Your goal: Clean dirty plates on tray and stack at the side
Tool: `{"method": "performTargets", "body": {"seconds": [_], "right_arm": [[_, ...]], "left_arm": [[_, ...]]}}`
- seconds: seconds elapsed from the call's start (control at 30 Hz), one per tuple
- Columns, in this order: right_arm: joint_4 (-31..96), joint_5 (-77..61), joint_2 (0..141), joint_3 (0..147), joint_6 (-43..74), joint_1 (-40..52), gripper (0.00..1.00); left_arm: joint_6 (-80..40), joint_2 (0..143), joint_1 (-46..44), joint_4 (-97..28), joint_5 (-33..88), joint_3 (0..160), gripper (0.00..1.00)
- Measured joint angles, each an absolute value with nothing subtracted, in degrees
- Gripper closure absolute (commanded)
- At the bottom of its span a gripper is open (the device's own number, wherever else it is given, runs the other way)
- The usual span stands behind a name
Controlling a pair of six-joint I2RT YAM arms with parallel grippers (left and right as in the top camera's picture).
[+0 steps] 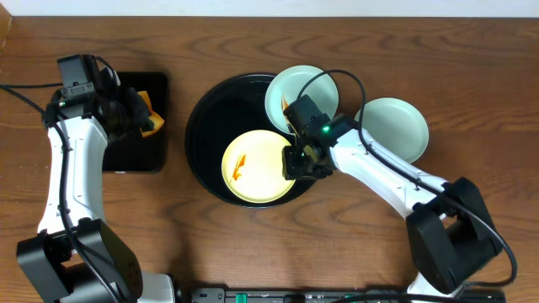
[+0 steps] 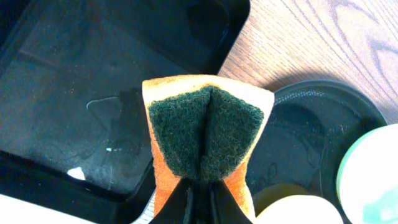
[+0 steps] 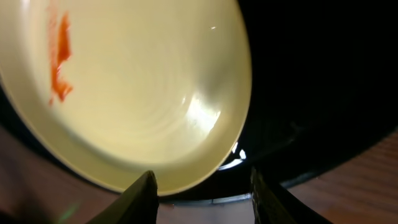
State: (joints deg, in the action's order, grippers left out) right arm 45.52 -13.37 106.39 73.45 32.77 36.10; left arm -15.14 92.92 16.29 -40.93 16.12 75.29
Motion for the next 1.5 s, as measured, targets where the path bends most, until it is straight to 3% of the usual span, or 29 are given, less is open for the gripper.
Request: {"method": "performTargets", "body": {"seconds": [0.33, 0.8, 1.37, 1.5], "right_arm": [[41.1, -13.2, 114.0, 74.2, 36.5, 36.1, 0.59], [43.8, -16.1, 114.0, 74.3, 36.5, 30.1, 0.55], [41.7, -15.7, 114.0, 75.0, 22.9, 25.9, 0.39], [40.9, -14.8, 114.1, 75.1, 19.2, 25.9, 0.41]], "left_arm": [[-15.1, 92.9, 16.3, -41.0, 16.1, 75.3, 0.93], [-15.2, 92.9, 15.7, -41.3, 16.1, 75.3, 0.93], [-15.1, 92.9, 15.7, -41.3, 16.1, 75.3, 0.92], [-15.2, 92.9, 15.7, -41.3, 16.1, 75.3, 0.93]]}}
